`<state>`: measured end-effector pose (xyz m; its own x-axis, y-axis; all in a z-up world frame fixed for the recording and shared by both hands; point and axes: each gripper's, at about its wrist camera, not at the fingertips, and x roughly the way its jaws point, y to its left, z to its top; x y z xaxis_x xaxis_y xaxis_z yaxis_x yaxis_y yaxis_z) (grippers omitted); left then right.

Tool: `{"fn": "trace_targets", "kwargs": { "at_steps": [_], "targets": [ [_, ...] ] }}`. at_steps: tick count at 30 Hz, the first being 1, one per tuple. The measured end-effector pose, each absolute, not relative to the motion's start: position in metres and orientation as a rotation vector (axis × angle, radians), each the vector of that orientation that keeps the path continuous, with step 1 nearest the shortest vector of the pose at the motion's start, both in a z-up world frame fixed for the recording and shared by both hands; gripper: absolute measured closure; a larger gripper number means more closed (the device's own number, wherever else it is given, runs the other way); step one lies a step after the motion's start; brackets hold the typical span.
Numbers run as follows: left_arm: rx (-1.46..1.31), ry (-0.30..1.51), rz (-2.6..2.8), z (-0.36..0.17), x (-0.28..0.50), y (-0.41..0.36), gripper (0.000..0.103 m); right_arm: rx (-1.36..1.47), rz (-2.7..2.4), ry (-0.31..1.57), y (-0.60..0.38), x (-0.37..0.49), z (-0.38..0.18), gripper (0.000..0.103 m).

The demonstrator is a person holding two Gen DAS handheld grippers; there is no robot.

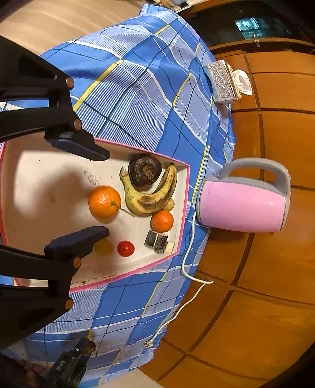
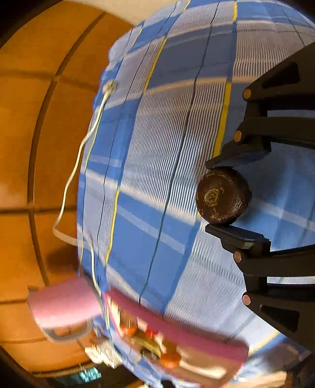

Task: Organize fruits
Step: 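Carry the dark round fruit with the right gripper into the tray and release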

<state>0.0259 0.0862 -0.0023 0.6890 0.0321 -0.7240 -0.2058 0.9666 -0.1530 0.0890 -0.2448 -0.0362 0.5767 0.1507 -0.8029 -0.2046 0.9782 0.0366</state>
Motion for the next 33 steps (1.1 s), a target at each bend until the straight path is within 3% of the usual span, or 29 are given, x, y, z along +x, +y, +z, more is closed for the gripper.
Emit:
{"fn": "trace_targets", "kwargs": {
  "at_steps": [17,33],
  "targets": [
    [-0.280,0.789,0.227,-0.006,0.011,0.127,0.046,-0.130,0.709,0.918,-0.071,0.107,0.013,0.057],
    [-0.279,0.801,0.209,-0.011,0.011,0.123,0.046,-0.111,0.687,0.993,-0.008,0.154,-0.021,0.054]
  ]
}}
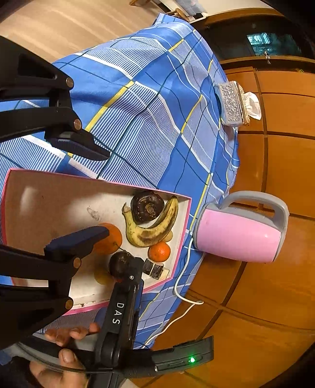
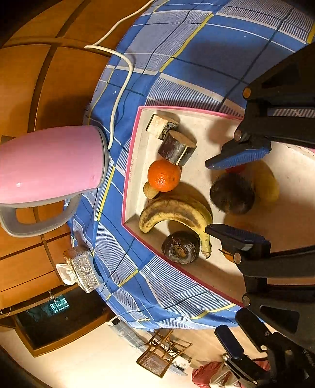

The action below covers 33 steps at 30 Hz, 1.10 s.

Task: Organize fruits

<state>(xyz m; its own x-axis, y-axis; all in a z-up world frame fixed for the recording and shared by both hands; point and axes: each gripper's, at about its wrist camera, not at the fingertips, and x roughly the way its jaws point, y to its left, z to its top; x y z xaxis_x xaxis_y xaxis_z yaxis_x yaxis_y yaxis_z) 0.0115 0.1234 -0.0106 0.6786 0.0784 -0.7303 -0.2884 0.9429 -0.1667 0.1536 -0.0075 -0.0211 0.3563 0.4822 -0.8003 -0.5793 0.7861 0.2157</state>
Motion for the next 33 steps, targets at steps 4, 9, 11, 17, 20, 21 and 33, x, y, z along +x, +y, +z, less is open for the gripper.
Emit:
{"fn": "trace_targets", "kwargs": {
  "at_steps": [4,9,11,17,20,21,33],
  "targets": [
    [-0.277,0.799,0.208,-0.010,0.011,0.122,0.046,-0.097,0.679,0.985,-0.014,0.152,-0.018,0.053],
    [-0.271,0.797,0.200,-0.009,0.012,0.118,0.046,-0.091,0.662,0.967,-0.021,0.144,-0.015,0.053],
    [-0.267,0.797,0.197,-0.009,0.012,0.116,0.046,-0.088,0.652,0.957,-0.025,0.139,-0.014,0.053],
    [-0.258,0.794,0.185,-0.007,0.011,0.110,0.044,-0.081,0.603,0.929,-0.038,0.126,-0.010,0.053],
    [-0.254,0.792,0.179,-0.006,0.011,0.106,0.042,-0.085,0.573,0.912,-0.045,0.120,-0.007,0.053],
    [-0.252,0.790,0.178,-0.006,0.010,0.105,0.042,-0.085,0.566,0.906,-0.047,0.117,-0.006,0.053],
    [-0.219,0.749,0.193,-0.002,-0.005,0.089,0.013,-0.015,0.330,0.809,-0.091,0.063,0.002,0.043]
  ]
}}
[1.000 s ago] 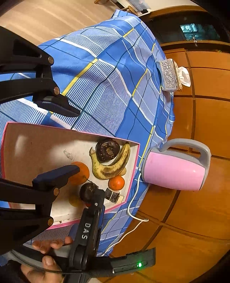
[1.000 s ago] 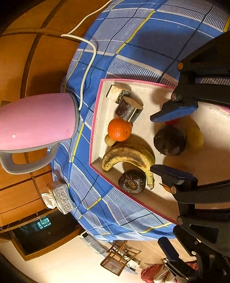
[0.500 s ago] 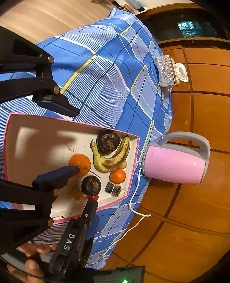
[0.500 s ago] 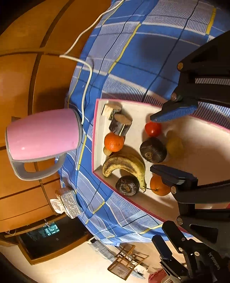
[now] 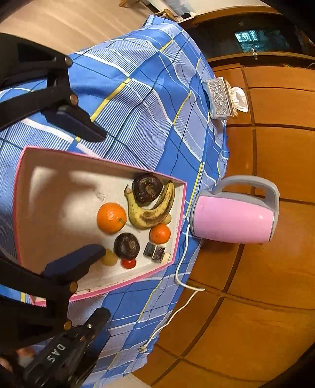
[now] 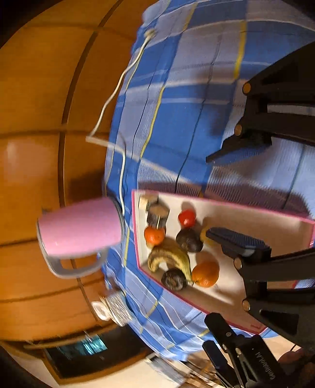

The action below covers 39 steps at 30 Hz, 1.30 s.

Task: Organize fruits

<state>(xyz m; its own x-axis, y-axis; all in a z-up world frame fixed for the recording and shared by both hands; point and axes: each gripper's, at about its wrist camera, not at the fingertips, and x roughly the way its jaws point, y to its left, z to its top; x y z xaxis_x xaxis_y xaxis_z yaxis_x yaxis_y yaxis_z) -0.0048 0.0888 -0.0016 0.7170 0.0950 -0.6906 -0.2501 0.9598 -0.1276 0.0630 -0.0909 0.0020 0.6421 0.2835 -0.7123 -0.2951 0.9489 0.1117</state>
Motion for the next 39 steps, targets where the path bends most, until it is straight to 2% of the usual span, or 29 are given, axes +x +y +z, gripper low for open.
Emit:
{"fn": "trace_targets", "kwargs": {
  "at_steps": [5,39],
  "targets": [
    [-0.198,0.731,0.202,0.000,-0.014,0.077,0.001,-0.035,0.274,0.791,-0.099,0.043,0.001,0.040],
    [-0.198,0.666,0.315,0.005,-0.032,0.080,0.000,-0.051,0.203,0.734,-0.107,0.021,0.007,0.040]
  ]
}}
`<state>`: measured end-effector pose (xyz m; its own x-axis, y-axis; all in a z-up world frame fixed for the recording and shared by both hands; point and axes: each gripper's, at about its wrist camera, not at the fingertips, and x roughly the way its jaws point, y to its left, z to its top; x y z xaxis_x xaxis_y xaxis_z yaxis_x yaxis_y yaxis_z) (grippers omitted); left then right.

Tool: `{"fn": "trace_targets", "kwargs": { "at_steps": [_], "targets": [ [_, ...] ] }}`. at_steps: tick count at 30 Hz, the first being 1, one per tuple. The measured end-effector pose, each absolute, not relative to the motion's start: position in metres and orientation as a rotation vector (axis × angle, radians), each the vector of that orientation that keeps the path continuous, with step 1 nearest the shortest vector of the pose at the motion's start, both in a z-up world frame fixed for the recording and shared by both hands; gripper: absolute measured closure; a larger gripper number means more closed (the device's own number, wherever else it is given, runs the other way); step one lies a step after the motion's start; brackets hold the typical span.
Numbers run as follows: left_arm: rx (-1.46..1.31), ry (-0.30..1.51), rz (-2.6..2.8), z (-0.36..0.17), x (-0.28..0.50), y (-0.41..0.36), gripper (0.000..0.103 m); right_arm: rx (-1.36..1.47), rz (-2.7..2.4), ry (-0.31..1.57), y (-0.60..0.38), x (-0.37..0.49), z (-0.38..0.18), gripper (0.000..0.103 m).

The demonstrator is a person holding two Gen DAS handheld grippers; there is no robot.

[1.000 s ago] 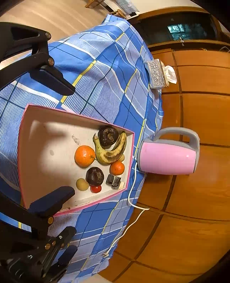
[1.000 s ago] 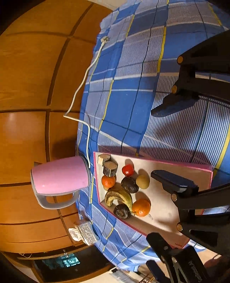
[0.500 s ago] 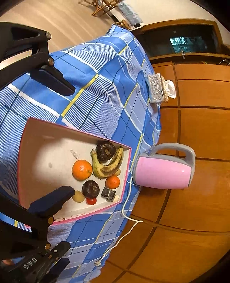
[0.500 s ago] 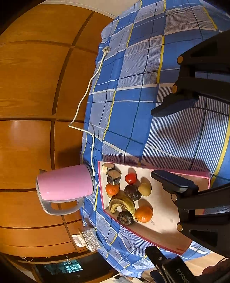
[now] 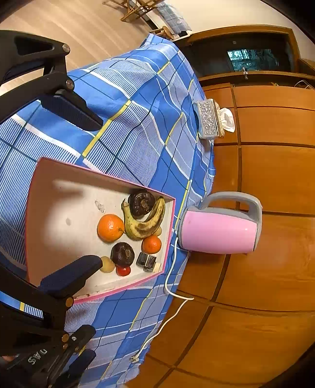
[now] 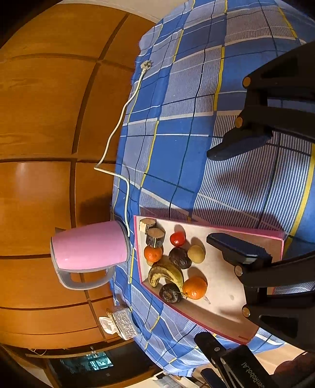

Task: Organize fruits

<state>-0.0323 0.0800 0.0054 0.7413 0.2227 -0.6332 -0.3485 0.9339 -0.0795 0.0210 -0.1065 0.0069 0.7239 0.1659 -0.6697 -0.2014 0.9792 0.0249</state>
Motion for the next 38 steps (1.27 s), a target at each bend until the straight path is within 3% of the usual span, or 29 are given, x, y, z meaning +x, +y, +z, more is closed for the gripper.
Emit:
{"fn": "trace_targets", "kwargs": {
  "at_steps": [38],
  "targets": [
    [-0.212,0.687,0.289,0.0041,-0.0307,0.0798,0.000,-0.064,0.226,0.742,-0.1026,0.0213,0.0050,0.040]
  ]
}}
